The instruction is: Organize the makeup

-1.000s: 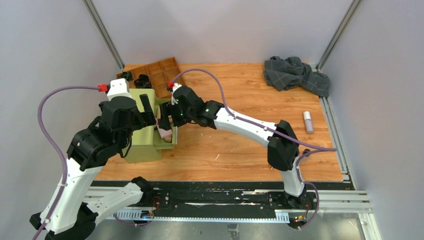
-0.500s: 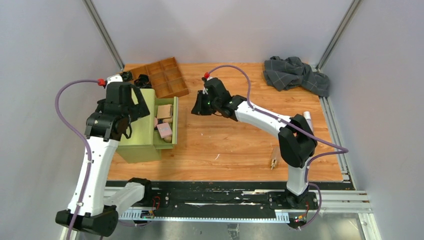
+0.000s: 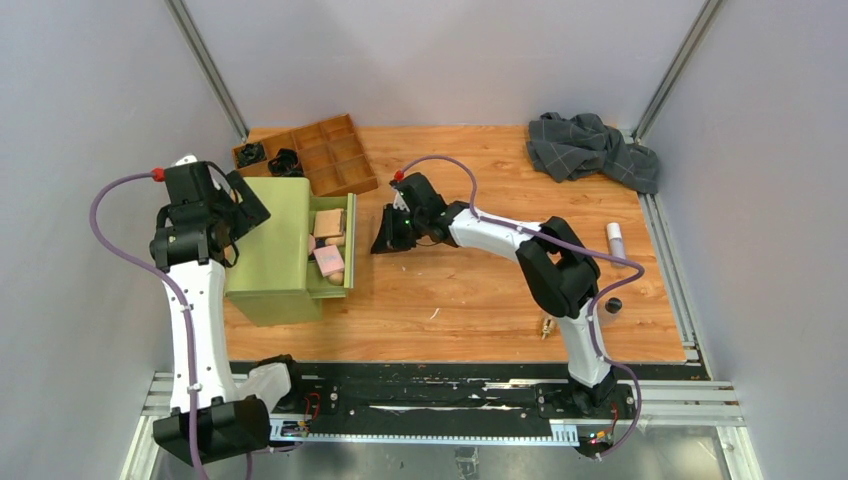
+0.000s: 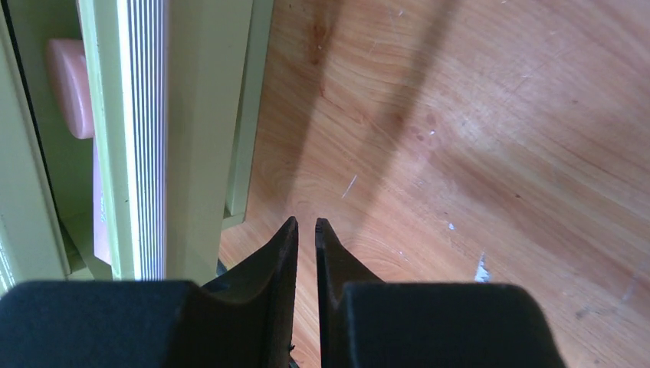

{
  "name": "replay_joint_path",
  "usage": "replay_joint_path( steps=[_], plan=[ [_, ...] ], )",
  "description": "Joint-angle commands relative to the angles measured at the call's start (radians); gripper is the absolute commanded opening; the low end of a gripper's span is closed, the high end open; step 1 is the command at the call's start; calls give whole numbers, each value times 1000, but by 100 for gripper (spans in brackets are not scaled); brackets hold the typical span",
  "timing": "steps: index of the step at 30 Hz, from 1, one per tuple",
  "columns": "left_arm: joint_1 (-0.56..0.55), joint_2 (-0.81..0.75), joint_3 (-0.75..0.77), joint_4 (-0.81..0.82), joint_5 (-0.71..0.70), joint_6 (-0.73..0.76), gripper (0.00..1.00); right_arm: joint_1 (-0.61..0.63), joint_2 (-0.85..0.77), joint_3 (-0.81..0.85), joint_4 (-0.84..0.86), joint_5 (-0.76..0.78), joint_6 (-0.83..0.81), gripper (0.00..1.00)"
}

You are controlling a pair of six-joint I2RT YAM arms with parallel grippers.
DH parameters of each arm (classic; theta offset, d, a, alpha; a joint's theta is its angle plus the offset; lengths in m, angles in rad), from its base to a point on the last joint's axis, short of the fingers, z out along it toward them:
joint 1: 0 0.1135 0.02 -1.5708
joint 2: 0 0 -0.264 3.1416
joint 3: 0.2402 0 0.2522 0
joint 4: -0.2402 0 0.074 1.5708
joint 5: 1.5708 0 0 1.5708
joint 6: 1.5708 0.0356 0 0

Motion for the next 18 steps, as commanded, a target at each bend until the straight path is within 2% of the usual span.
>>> replay_joint_path(
  steps=[1, 4, 10, 18],
  plan=[
    [60, 37, -23, 69, 58, 10, 98, -3, 9, 44, 72, -108, 42, 13],
    [82, 44, -63, 114, 123, 8, 98, -2, 26, 40, 126, -169, 76, 13],
    [84, 32, -154, 181, 120, 27, 98, 10, 16, 40, 172, -208, 93, 13],
    [84, 45, -206, 244, 313, 13, 98, 26, 84, 106, 249, -278, 164, 13]
  ],
)
